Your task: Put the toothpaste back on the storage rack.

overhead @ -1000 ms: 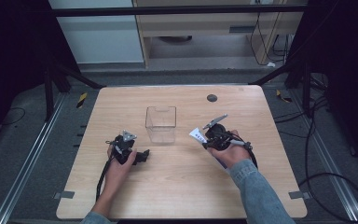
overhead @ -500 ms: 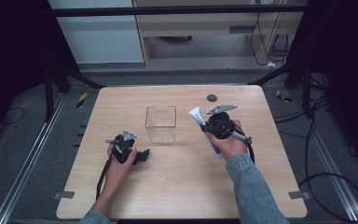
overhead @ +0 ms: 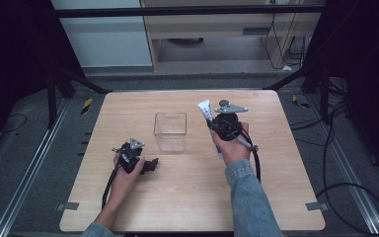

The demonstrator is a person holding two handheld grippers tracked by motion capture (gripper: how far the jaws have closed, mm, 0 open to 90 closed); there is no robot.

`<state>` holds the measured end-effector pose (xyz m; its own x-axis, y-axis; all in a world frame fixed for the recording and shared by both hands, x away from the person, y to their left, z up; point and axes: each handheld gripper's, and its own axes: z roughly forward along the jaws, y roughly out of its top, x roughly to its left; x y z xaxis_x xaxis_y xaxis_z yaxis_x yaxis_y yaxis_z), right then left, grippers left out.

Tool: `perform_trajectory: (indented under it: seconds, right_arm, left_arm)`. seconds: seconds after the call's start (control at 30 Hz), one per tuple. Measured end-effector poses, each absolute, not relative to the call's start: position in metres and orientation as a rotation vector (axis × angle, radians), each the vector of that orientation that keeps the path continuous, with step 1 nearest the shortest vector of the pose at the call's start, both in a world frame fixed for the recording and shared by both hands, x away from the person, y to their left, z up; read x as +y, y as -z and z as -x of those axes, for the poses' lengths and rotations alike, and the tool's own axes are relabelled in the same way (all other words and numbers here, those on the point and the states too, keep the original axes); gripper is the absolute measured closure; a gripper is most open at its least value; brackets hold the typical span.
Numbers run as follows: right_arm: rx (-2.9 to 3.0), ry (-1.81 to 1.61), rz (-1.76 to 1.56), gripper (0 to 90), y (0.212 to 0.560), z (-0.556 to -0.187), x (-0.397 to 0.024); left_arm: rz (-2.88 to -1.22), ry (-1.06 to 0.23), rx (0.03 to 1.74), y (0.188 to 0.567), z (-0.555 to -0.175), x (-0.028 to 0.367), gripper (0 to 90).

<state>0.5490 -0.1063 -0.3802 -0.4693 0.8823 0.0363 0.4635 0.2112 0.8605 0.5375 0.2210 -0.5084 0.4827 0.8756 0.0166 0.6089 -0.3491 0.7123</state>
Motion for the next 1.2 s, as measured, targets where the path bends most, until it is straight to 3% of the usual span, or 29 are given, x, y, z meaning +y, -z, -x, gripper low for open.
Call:
perform_trajectory:
  seconds: [0.47, 1.2]
  right_arm:
    - [1.910, -1.201, -1.204, 78.6, 0.360, -0.560, -0.064]
    - [1.847, -1.285, -1.085, 78.6, 0.323, -0.564, -0.045]
  left_arm:
    - [-2.077, -0.533, 1.224, 0.509, -0.538, 0.220, 0.0]
    - [-2.073, -0.541, 1.234, 0.509, -0.541, 0.219, 0.0]
